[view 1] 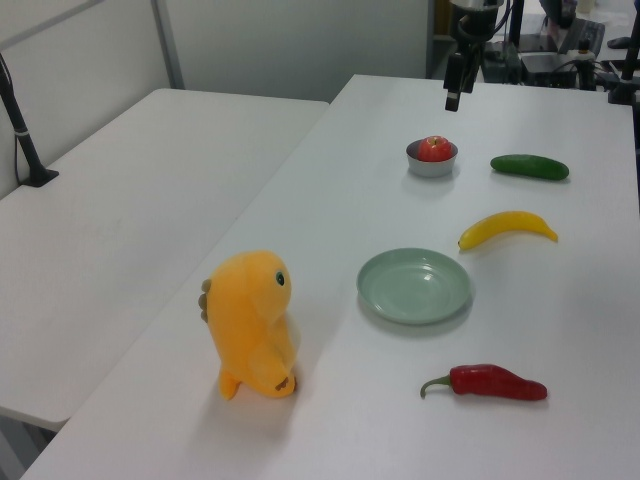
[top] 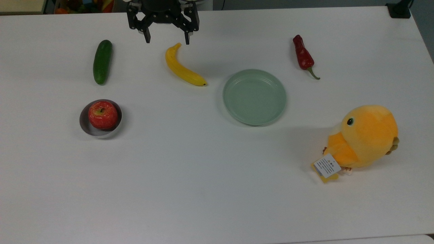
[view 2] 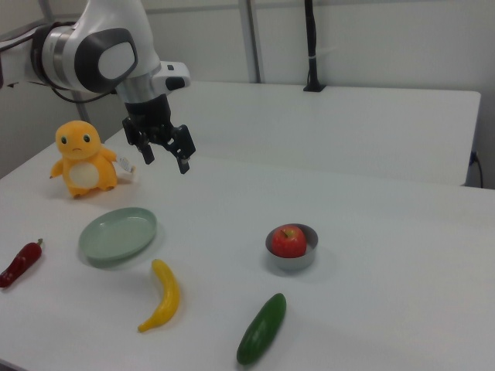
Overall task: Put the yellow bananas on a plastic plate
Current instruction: 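Move the open gripper down over the yellow banana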
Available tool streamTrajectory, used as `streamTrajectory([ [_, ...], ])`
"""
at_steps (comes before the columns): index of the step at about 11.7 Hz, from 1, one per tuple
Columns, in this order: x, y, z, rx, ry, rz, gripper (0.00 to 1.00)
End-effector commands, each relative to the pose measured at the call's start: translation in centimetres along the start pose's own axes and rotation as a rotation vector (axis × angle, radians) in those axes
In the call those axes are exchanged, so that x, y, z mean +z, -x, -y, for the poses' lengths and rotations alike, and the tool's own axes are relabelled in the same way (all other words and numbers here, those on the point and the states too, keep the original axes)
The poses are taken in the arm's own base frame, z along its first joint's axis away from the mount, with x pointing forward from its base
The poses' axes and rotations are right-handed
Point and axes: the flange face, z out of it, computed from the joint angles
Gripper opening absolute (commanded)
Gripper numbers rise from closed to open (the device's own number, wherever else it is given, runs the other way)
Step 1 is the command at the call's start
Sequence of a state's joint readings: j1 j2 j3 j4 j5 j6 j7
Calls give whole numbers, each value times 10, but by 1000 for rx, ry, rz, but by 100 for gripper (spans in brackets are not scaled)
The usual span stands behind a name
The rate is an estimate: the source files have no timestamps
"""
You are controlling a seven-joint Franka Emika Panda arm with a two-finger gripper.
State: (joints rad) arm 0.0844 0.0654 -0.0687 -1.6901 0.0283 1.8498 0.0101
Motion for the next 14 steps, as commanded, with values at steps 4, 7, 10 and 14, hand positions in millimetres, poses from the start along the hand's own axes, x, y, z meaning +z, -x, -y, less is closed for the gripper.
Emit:
streamTrajectory([
  [4,3,14,0,-17,-21,62,100],
  [7,18,27,4,-39,-24,142,100],
  [10,55,44,4,-67,-7,223,100],
  [14,103,62,3,-392,-22,323,100],
])
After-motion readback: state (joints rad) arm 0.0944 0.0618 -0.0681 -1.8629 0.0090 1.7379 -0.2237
